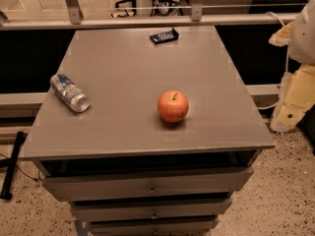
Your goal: Move apple near rxbar blueberry
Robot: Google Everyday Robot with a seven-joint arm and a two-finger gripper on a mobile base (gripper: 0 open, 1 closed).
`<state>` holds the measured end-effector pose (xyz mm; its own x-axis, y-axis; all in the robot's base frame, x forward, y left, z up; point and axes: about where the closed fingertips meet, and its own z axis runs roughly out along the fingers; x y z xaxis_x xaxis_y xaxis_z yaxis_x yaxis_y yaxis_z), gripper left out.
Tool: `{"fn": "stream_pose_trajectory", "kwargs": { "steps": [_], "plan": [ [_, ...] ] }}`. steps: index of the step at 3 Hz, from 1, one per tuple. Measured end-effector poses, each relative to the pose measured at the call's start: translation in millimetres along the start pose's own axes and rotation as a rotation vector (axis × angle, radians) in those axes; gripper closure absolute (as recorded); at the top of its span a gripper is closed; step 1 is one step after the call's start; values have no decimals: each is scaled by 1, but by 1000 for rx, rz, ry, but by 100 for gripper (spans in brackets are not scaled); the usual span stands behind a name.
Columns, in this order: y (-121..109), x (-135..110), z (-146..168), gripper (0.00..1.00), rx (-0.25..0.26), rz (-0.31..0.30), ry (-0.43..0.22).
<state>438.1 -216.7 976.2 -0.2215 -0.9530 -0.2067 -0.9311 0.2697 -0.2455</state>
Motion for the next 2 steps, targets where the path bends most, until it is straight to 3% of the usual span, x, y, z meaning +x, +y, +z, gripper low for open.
{"fn": "stream_pose_trajectory", "kwargs": {
  "steps": [2],
  "plan": [
    [-3,-1,4,0,6,7,-31]
  ]
}}
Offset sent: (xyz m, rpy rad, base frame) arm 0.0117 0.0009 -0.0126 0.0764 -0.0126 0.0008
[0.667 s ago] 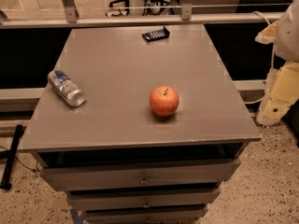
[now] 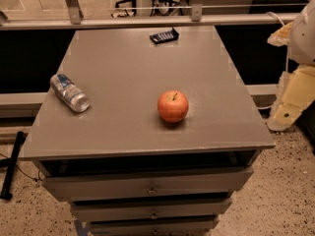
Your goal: Move apple near rxbar blueberry
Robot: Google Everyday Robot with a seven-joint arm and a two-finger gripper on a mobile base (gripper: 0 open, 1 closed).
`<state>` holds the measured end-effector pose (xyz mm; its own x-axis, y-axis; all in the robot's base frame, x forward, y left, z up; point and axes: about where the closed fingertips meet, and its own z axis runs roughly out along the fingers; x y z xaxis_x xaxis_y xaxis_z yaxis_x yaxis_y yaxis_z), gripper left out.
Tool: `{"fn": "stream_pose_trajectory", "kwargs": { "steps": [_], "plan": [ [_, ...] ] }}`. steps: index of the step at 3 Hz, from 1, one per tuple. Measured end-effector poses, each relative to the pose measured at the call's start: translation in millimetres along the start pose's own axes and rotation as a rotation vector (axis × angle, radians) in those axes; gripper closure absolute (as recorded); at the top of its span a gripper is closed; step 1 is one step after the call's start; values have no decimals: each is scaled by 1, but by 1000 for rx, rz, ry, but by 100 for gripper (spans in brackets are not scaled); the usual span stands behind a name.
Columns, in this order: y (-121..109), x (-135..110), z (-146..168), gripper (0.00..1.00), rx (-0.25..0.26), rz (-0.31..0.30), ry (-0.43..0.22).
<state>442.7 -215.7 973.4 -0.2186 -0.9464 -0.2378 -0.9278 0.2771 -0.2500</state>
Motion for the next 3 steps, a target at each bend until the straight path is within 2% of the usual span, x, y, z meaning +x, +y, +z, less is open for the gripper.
{"fn": "stream_pose_trajectory", "kwargs": {
  "steps": [1,2,3],
  "plan": [
    [-11,-5,36,0,-29,48,-99],
    [-24,-25,87,0,-75,100,-242],
    [-32,-55,125,0,-116,130,-374]
  ]
}}
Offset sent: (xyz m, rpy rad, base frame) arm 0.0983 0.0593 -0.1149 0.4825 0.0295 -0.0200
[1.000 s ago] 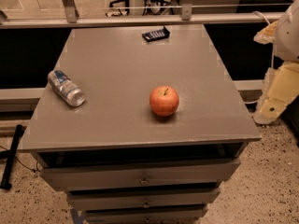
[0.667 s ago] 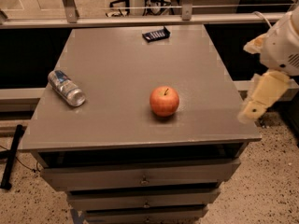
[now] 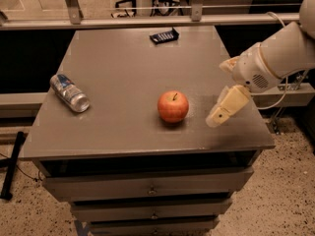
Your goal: Move apple near rxbar blueberry
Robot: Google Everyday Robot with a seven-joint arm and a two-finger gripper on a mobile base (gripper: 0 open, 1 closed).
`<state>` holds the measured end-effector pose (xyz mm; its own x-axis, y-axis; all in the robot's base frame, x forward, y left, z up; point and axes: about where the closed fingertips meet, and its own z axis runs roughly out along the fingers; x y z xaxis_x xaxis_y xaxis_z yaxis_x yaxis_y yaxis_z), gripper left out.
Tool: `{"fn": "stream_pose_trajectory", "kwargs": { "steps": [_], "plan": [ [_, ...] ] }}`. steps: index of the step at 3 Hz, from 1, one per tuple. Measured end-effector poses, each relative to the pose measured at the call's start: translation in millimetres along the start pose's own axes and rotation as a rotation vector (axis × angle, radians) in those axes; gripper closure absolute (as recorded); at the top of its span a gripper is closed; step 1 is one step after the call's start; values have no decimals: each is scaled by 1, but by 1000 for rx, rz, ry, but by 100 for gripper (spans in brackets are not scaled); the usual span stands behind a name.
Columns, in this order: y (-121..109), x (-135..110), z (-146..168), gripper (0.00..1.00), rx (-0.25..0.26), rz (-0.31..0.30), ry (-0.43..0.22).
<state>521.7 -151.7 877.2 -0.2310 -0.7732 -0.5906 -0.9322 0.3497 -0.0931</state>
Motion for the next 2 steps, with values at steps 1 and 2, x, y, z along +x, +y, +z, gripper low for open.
{"fn": "stream_pose_trajectory", "kwargs": {
  "steps": [1,2],
  "plan": [
    [3,-23,31,0,-41,6,-112],
    [15,-37,51,0,-71,-11,-191]
  ]
}}
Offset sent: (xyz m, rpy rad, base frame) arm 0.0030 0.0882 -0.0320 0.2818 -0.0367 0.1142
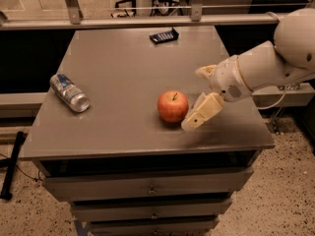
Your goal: Move apple near rxbar blueberry
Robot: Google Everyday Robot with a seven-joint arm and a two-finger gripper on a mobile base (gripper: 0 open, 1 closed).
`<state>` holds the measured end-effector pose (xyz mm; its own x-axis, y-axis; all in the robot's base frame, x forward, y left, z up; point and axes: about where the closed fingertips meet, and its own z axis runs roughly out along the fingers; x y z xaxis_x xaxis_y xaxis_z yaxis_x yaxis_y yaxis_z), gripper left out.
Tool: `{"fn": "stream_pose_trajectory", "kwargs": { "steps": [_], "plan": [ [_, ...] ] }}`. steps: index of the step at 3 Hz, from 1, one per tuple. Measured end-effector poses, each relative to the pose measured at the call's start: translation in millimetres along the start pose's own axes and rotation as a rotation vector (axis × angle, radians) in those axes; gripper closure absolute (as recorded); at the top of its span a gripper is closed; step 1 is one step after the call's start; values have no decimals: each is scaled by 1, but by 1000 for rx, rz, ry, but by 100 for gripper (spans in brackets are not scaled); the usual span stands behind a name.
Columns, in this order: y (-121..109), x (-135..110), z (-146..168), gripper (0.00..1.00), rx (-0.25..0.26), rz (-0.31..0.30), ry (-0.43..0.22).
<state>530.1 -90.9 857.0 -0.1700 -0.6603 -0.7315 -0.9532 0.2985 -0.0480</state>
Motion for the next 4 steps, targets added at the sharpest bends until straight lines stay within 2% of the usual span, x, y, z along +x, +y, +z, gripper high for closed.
{"fn": "stream_pose_trajectory", "kwargs": {
  "steps": [1,2,4],
  "plan": [
    [10,-5,17,0,-21,-18,-51],
    [17,-9,28,16,-36,-22,-86],
    [19,-10,34,62,-38,-3,-106]
  ]
}}
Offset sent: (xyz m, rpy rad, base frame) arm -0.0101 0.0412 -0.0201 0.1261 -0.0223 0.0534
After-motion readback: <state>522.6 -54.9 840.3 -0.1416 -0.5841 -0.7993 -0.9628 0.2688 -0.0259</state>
